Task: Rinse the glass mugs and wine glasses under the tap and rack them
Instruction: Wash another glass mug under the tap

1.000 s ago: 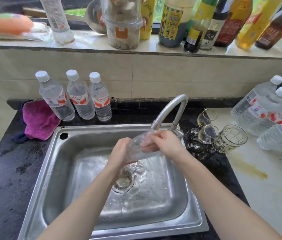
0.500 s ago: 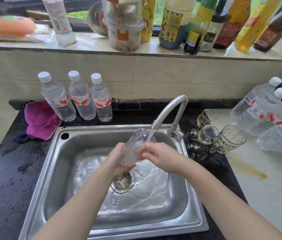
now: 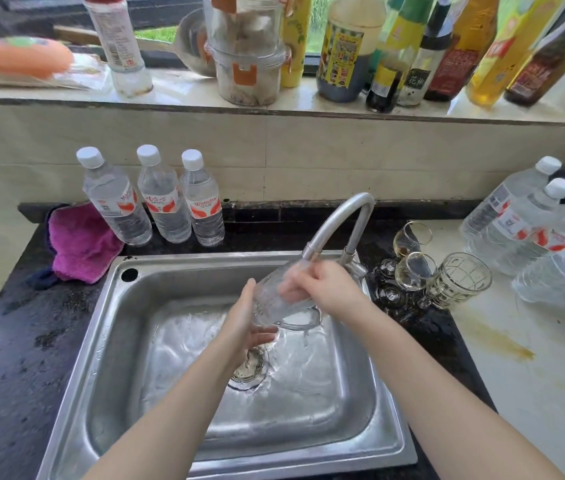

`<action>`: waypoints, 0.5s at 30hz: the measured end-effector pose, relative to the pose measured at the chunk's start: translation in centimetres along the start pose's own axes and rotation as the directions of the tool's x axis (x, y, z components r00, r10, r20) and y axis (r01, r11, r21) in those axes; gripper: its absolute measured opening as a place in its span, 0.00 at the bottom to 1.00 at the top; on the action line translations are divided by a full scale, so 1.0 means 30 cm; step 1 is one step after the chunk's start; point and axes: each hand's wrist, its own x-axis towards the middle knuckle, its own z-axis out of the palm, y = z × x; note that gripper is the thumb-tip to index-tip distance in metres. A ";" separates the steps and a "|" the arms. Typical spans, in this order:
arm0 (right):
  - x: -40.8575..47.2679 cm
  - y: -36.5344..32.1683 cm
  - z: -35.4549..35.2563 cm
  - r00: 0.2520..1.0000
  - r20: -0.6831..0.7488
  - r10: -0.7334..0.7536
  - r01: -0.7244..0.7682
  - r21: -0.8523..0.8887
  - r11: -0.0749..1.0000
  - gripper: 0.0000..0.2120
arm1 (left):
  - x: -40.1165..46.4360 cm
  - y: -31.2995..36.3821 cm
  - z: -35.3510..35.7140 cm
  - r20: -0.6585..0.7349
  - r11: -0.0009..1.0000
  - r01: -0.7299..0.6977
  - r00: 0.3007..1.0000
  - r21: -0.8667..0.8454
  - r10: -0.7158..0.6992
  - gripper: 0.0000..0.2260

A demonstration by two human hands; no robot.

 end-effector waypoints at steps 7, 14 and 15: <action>-0.019 0.007 -0.019 0.962 0.273 -0.028 0.114 -0.305 0.945 0.09 | 0.028 -0.007 -0.055 0.160 0.997 0.080 0.984 0.010 -0.081 0.25; -0.045 -0.021 -0.007 0.966 0.248 -0.079 0.139 -0.236 0.962 0.11 | 0.009 0.026 -0.024 0.131 0.986 0.117 0.986 -0.116 -0.102 0.09; -0.050 -0.026 -0.020 0.943 0.330 -0.051 0.147 -0.273 0.951 0.11 | 0.001 0.034 -0.027 0.181 0.972 0.180 0.972 -0.151 -0.152 0.08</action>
